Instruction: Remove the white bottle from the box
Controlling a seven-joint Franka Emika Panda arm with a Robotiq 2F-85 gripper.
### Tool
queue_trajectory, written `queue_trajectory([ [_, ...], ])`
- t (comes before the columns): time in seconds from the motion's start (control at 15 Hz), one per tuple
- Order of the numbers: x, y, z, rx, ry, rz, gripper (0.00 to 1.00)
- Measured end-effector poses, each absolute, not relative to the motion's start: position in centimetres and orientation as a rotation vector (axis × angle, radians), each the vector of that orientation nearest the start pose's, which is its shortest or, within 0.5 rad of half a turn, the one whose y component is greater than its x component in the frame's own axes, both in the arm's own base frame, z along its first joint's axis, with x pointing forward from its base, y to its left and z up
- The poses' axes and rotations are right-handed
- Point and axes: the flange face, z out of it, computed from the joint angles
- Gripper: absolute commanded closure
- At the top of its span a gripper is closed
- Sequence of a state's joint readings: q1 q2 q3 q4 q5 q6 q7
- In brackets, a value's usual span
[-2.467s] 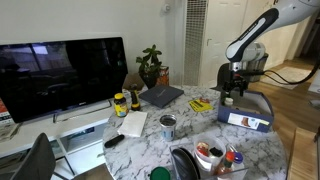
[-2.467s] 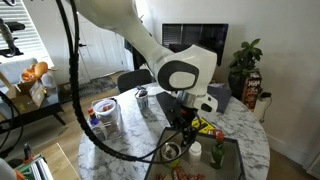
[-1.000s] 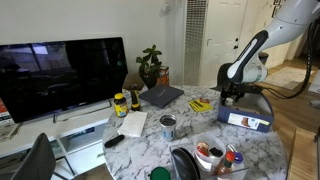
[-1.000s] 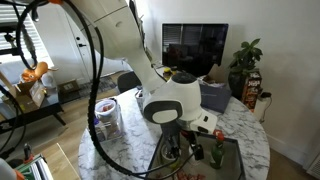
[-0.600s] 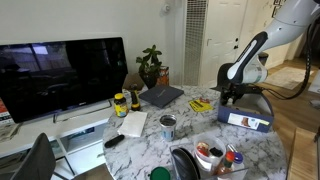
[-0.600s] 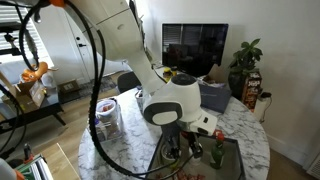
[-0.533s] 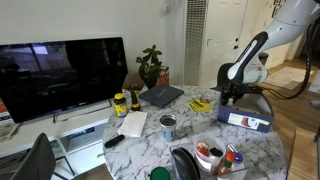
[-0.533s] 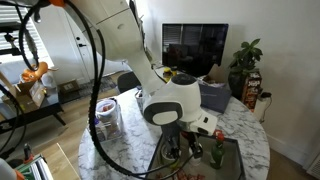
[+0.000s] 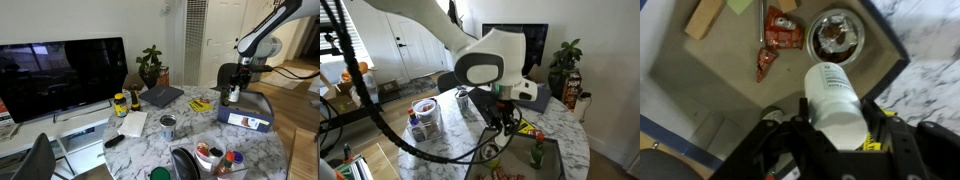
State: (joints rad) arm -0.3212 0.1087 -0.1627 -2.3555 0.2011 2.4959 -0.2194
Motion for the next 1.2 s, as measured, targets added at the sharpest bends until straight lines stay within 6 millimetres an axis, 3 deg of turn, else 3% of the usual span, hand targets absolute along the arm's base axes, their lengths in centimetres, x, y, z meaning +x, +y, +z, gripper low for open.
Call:
queue_trajectory([
  [0.13, 45.3, -21.3, 33.1, -2.969, 0.480, -0.098, 0.69],
  [0.33, 46.5, -14.0, 37.3, -2.955, 0.276, -0.253, 0.69],
  [0.53, 47.8, -4.5, 38.1, -2.961, 0.021, -0.389, 0.69],
  [0.6, 48.2, -1.2, 38.0, -2.962, -0.076, -0.421, 0.44],
  [0.73, 48.8, 4.5, 37.2, -2.973, -0.231, -0.478, 0.44],
  [0.8, 48.9, 6.0, 36.6, -2.973, -0.265, -0.482, 0.44],
  [0.93, 49.1, 6.4, 35.8, -2.977, -0.279, -0.473, 0.44],
  [1.0, 49.2, 6.0, 35.8, -2.980, -0.272, -0.473, 0.69],
  [1.2, 49.4, 5.7, 35.8, -2.973, -0.238, -0.474, 0.69],
])
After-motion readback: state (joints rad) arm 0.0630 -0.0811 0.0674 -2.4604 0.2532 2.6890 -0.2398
